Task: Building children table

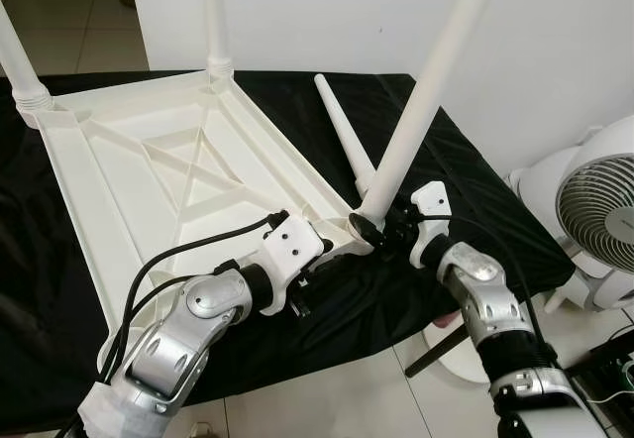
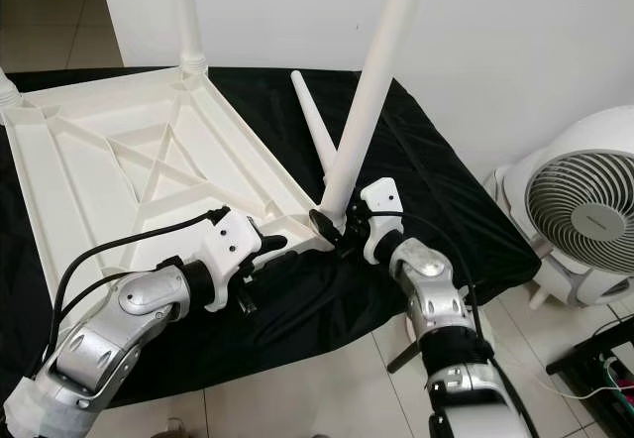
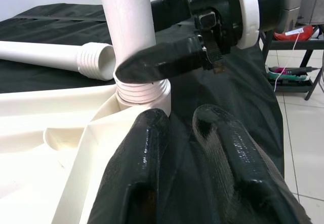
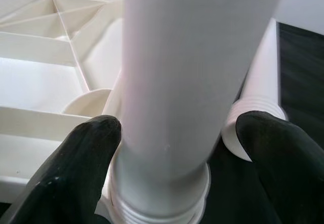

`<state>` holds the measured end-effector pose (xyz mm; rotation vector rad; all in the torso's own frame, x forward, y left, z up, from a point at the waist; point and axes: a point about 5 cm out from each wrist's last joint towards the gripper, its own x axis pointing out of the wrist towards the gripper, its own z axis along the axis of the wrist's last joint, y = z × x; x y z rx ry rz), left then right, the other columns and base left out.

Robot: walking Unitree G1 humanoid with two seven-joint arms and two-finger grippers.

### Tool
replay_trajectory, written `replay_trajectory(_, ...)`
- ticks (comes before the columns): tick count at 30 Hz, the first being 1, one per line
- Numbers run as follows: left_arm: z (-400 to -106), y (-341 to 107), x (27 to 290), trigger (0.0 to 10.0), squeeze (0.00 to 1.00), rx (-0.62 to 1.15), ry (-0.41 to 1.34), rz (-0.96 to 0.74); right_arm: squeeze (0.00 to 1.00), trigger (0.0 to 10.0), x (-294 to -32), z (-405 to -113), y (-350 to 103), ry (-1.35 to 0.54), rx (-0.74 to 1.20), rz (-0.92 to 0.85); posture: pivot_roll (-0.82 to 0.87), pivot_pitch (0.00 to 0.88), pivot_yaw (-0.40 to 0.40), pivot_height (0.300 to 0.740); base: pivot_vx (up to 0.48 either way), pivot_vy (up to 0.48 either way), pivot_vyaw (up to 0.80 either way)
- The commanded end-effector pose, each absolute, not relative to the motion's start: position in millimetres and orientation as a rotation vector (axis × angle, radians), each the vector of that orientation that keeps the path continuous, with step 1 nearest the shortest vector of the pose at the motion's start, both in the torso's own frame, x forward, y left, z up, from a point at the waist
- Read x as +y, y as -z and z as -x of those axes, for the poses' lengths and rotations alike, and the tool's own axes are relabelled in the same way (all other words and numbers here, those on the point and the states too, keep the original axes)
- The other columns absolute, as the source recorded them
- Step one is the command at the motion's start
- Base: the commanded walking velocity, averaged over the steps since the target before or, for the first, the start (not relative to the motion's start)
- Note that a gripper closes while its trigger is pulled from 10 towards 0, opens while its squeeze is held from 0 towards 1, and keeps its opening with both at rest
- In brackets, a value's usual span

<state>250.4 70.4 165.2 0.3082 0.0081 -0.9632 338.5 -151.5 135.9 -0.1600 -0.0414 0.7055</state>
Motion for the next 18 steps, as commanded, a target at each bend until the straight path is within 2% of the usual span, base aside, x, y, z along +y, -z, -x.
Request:
replay_trajectory(1,-249,-167,68,10.0,0.00,0.010,1.001,-0.306,0.00,10.0,-156,-339,-134,-0.732,-0.029,0.172,0.09,0.042,-0.092,0.740,0.000,0.000,0.00)
replay_trajectory(10,-250,-169,68,10.0,0.00,0.008,1.008,-0.314,0.00,10.0,-148,-352,-134,-0.800,-0.005,0.225,0.10,0.041,-0.087,0.740,0.000,0.000,0.00)
replay_trajectory(11,-250,-169,69,10.0,0.00,0.008,1.006,-0.314,0.00,0.0,-144,-353,-133,-0.829,-0.001,0.228,0.10,0.040,-0.089,0.740,0.000,0.000,0.00)
replay_trajectory(18,-250,-169,69,10.0,0.00,0.006,0.998,-0.315,0.00,0.0,-142,-352,-128,-0.879,0.026,0.226,0.11,0.037,-0.097,0.740,0.000,0.000,0.00)
